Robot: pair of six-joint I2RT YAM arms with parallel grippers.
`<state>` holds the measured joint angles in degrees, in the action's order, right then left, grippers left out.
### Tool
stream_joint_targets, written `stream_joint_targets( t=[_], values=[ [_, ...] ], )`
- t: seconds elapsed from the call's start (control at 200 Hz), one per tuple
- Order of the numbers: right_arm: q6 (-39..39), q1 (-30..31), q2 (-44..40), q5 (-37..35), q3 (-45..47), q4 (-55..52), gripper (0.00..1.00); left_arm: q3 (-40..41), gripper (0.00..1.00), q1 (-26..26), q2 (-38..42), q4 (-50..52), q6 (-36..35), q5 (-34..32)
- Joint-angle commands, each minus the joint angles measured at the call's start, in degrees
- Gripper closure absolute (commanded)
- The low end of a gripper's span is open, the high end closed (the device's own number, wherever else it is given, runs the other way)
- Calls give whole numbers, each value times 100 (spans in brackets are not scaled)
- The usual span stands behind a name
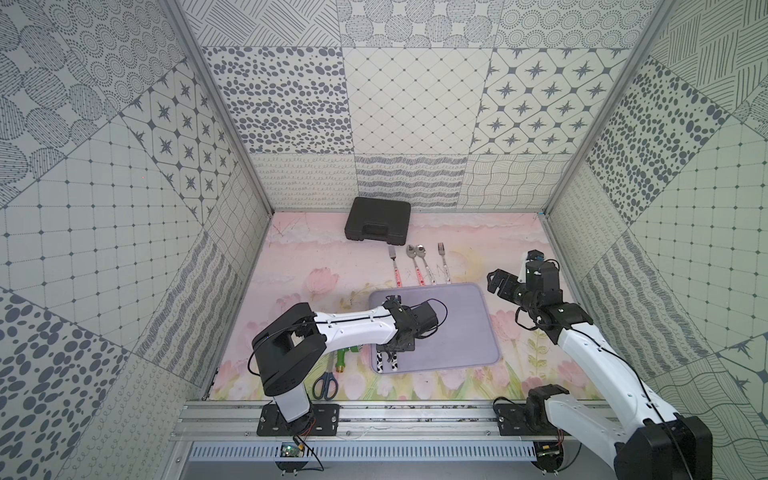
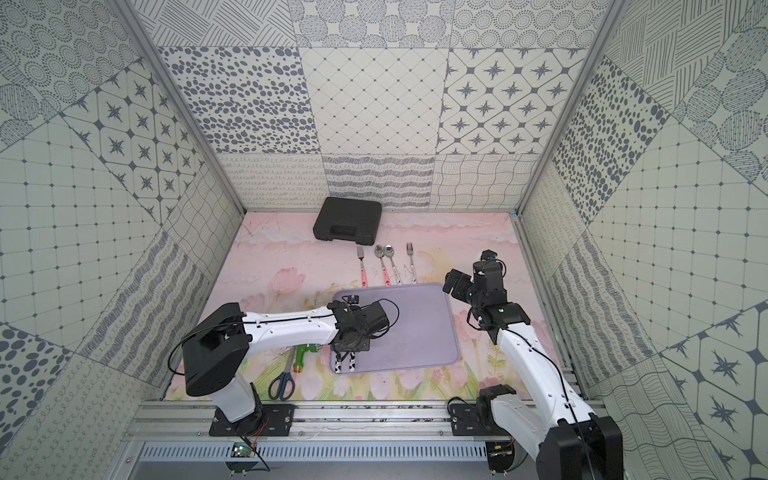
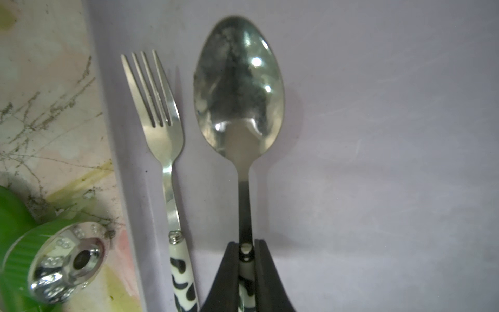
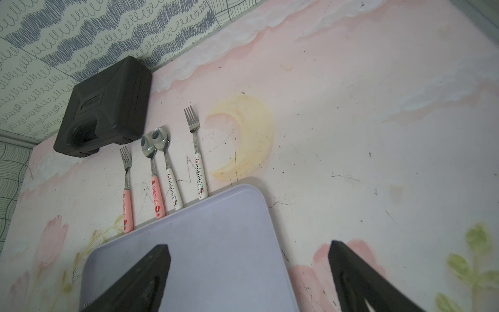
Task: Set the spoon and fork side by side
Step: Place the spoon on the tray.
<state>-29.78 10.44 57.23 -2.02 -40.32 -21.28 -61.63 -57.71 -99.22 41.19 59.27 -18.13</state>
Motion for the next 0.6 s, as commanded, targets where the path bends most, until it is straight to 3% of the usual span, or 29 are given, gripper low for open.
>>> stream_joint_targets(
  t=[0.0,0.595],
  values=[
    [51,19,-73,-48,76,69,3,121,100,-29,-16,-90,173,44],
    [42,20,-58,-52,76,63,3,342,100,-30,-36,-116,358,-25]
  ],
)
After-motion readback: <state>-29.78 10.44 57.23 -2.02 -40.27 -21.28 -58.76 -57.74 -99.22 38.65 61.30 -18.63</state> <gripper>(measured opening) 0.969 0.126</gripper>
